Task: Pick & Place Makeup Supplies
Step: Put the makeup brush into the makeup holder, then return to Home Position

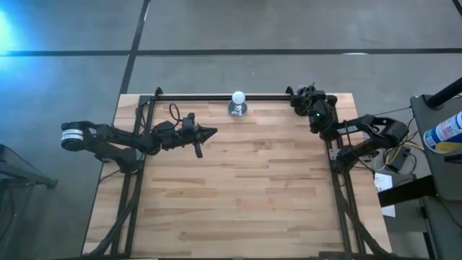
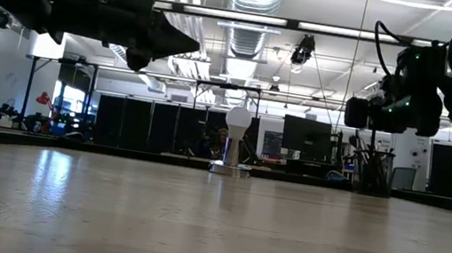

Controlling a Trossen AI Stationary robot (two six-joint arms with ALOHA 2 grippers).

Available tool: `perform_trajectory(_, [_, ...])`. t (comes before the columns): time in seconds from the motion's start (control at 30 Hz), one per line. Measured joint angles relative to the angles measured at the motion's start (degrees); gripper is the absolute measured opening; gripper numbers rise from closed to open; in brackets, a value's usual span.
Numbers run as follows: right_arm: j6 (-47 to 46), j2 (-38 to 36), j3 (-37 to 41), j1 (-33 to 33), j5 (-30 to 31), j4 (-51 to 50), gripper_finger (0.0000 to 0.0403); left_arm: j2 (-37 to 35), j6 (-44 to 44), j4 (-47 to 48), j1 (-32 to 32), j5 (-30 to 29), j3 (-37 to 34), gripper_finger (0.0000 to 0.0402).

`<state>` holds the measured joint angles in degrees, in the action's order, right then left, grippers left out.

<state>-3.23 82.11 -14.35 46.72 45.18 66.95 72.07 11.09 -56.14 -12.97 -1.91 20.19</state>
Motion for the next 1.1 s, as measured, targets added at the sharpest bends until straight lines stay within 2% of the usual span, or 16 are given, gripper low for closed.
perform_trajectory(0.33, [-2.4,-1.6,-0.4,-1.7,-0.6,-5.7,0.0024,0.0,0.8,0.0,0.0,0.7,0.0,0.0000])
perform_trajectory(0.6, [-6.0,-2.8,-3.2,-1.7,-0.5,-17.0,0.0038,0.0,1.4,0.0,0.0,1.1,0.0,0.0000])
perform_trajectory(0.87, [-9.0,-7.0,-11.6,-1.7,-1.1,-40.0,0.0100,0.0,4.1,0.1,0.0,1.1,0.0,0.0001])
perform_trajectory(1.0, [-7.1,-10.6,-17.1,-0.6,-8.1,-53.3,0.0110,0.0,4.0,0.2,-0.1,0.9,0.0,0.0004])
perform_trajectory(1.1, [-6.8,-12.3,-21.7,1.0,-11.7,-63.7,0.0096,0.0,3.3,0.5,-0.1,0.9,0.0,0.0004])
